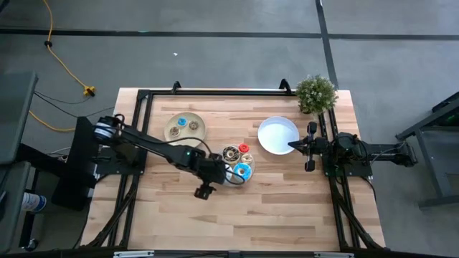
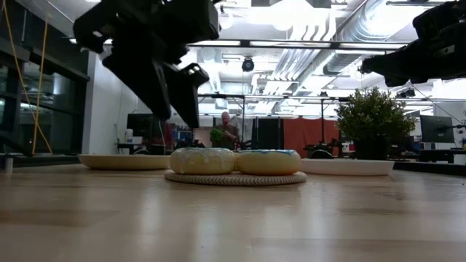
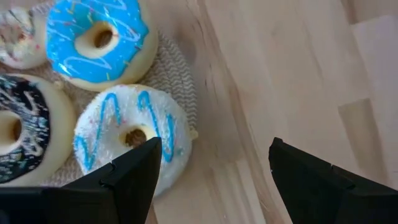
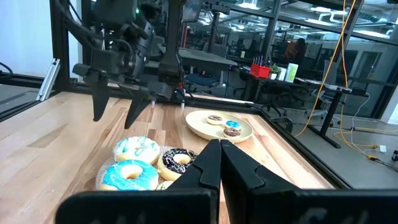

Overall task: Pick & Place donuts
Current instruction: Put the large white donut on the white plate

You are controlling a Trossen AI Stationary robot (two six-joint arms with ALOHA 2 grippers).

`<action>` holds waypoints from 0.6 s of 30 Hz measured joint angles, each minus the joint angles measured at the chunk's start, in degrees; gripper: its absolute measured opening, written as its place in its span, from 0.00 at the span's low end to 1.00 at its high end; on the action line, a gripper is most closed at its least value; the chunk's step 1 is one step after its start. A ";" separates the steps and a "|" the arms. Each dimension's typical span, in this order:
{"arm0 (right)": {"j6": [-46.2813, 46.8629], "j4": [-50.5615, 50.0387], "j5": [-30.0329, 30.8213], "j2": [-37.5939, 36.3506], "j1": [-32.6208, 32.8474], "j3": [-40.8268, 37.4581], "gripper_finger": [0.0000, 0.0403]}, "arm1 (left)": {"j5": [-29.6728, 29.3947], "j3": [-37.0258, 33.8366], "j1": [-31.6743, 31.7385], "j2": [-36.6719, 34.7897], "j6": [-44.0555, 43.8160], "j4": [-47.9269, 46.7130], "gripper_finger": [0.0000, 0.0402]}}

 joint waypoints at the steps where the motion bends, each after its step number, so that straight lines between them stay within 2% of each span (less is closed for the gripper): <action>1: 0.02 0.00 0.00 0.00 0.00 0.00 0.00 | 0.01 0.00 0.26 0.48 0.00 0.34 0.71; 9: 0.01 0.00 0.00 0.00 0.00 0.00 0.00 | -1.52 0.00 1.70 2.75 -0.02 2.34 0.71; 18: 0.02 0.00 0.00 0.00 0.00 0.00 0.00 | -0.48 0.00 2.27 2.76 1.06 1.75 0.71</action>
